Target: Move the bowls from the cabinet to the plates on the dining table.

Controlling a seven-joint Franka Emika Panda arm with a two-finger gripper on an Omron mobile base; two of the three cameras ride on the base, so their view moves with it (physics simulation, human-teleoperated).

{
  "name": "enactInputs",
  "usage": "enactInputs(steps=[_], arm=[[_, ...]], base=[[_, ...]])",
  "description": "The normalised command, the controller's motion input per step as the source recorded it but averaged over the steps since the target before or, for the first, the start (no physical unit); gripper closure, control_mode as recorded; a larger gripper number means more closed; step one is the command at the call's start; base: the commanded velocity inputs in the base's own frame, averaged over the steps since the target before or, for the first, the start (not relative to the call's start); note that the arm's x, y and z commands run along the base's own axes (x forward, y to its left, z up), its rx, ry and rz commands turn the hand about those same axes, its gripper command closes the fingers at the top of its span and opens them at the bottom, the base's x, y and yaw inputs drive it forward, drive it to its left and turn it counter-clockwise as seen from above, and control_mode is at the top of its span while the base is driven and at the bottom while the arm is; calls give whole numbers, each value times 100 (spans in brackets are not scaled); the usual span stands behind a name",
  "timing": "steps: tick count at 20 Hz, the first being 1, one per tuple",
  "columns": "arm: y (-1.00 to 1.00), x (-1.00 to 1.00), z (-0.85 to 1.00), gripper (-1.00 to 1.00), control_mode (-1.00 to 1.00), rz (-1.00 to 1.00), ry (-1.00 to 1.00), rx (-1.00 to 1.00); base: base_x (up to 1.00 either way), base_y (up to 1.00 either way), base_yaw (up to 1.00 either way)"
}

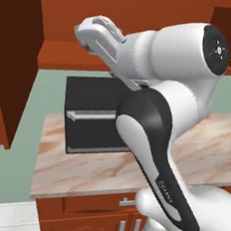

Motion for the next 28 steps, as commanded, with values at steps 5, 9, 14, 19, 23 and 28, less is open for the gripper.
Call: enactInputs(steps=[5,9,14,19,23,28], arm=[[-53,0,0,-100,-100,-7,0,3],[-53,0,0,-100,-100,-7,0,3],[-41,0,0,-100,-100,-12,1,4],[-29,5,0,-100,-100,-15,0,4],[-22,7,0,-100,-100,-16,0,4],[-22,4,0,-100,-100,-17,0,4]], base=[[0,0,0],[0,0,0],[0,0,0],[0,0,0],[0,0,0],[0,0,0]])
